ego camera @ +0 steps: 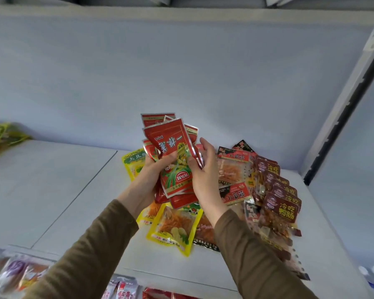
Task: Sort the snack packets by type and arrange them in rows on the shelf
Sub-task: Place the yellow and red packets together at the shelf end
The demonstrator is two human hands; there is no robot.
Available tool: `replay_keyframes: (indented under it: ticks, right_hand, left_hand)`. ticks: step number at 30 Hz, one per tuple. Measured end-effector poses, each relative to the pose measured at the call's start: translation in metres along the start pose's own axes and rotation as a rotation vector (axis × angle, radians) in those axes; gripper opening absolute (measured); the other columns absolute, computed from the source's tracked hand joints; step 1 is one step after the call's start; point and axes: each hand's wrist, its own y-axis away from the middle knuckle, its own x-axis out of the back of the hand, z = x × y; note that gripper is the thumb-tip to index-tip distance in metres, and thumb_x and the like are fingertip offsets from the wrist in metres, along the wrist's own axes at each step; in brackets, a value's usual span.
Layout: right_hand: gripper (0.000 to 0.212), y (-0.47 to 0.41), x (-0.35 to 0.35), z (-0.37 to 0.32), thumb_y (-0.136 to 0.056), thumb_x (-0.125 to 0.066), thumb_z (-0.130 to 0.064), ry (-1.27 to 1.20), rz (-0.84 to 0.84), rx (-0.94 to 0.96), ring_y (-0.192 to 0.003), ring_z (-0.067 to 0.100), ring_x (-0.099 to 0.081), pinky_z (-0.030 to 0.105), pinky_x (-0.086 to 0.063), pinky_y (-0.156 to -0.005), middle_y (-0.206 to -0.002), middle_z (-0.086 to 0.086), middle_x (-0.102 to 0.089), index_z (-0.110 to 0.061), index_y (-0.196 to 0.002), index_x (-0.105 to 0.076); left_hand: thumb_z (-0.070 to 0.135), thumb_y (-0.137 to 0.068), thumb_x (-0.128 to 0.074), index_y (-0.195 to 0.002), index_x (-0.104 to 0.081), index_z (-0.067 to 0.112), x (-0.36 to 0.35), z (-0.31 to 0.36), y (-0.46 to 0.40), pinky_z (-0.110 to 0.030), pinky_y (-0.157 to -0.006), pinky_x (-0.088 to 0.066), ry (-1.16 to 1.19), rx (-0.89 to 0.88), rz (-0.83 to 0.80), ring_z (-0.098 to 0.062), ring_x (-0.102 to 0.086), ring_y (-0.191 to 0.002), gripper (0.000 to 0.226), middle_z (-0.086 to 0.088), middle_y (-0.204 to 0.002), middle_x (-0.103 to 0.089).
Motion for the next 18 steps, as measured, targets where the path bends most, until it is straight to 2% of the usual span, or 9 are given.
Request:
replay_keyframes:
  ticks: [2,3,6,13,15,18]
  right_hand:
    - [0.044,0.004,-0.004,-0.002,-0.102,-0.059,-0.021,-0.036,-0.033,-0.011,-0.113,-0.010,-0.060,0.024,-0.057,-0.088,-0.117,-0.041,-0.057,-0.054,-0.127,-0.045]
    - [0.042,0.006,-0.007,-0.001,-0.102,-0.058,-0.021,-0.074,-0.061,-0.030,-0.111,-0.008,-0.062,0.023,-0.058,-0.084,-0.120,-0.037,-0.059,-0.051,-0.130,-0.047]
    - [0.039,0.010,-0.022,-0.003,-0.102,-0.058,-0.025,-0.160,-0.134,-0.108,-0.108,0.007,-0.069,0.033,-0.061,-0.082,-0.128,-0.017,-0.063,-0.041,-0.136,-0.047]
    - [0.031,0.015,-0.072,-0.023,-0.097,-0.065,-0.039,-0.147,-0.210,-0.213,-0.099,0.017,-0.074,0.049,-0.061,-0.086,-0.117,-0.007,-0.071,-0.034,-0.127,-0.060]
    - [0.035,0.018,-0.094,-0.022,-0.097,-0.065,-0.040,-0.068,-0.205,-0.160,-0.103,0.016,-0.071,0.048,-0.061,-0.087,-0.119,-0.008,-0.066,-0.035,-0.131,-0.058]
    - [0.051,0.032,-0.139,-0.015,-0.098,-0.064,-0.034,0.111,-0.193,0.005,-0.115,0.012,-0.060,0.036,-0.056,-0.093,-0.123,-0.010,-0.052,-0.037,-0.145,-0.044]
  left_hand:
    - [0.034,-0.083,-0.079,-0.132,-0.056,0.024,0.004,0.000,0.005,-0.040,-0.075,-0.063,0.032,0.016,0.026,-0.033,-0.075,-0.102,0.055,-0.009,-0.118,-0.076]
    - [0.034,-0.083,-0.079,-0.130,-0.057,0.024,0.009,0.000,0.007,-0.039,-0.072,-0.063,0.040,0.018,0.036,-0.032,-0.076,-0.099,0.053,-0.008,-0.115,-0.076]
    - [0.031,-0.083,-0.079,-0.129,-0.056,0.025,0.028,0.004,0.014,-0.038,-0.070,-0.062,0.054,0.005,0.075,-0.033,-0.076,-0.097,0.052,-0.010,-0.115,-0.076]
    - [0.031,-0.077,-0.083,-0.125,-0.056,0.028,0.083,0.026,0.034,-0.038,-0.067,-0.063,0.008,-0.006,0.122,-0.032,-0.077,-0.096,0.055,-0.006,-0.112,-0.078]
    - [0.029,-0.081,-0.082,-0.127,-0.056,0.028,0.104,0.033,0.039,-0.039,-0.069,-0.063,-0.014,-0.011,0.132,-0.032,-0.077,-0.097,0.053,-0.006,-0.114,-0.077]
    - [0.029,-0.084,-0.081,-0.132,-0.053,0.028,0.147,0.042,0.052,-0.039,-0.071,-0.063,-0.030,0.001,0.159,-0.032,-0.076,-0.098,0.055,-0.004,-0.114,-0.077]
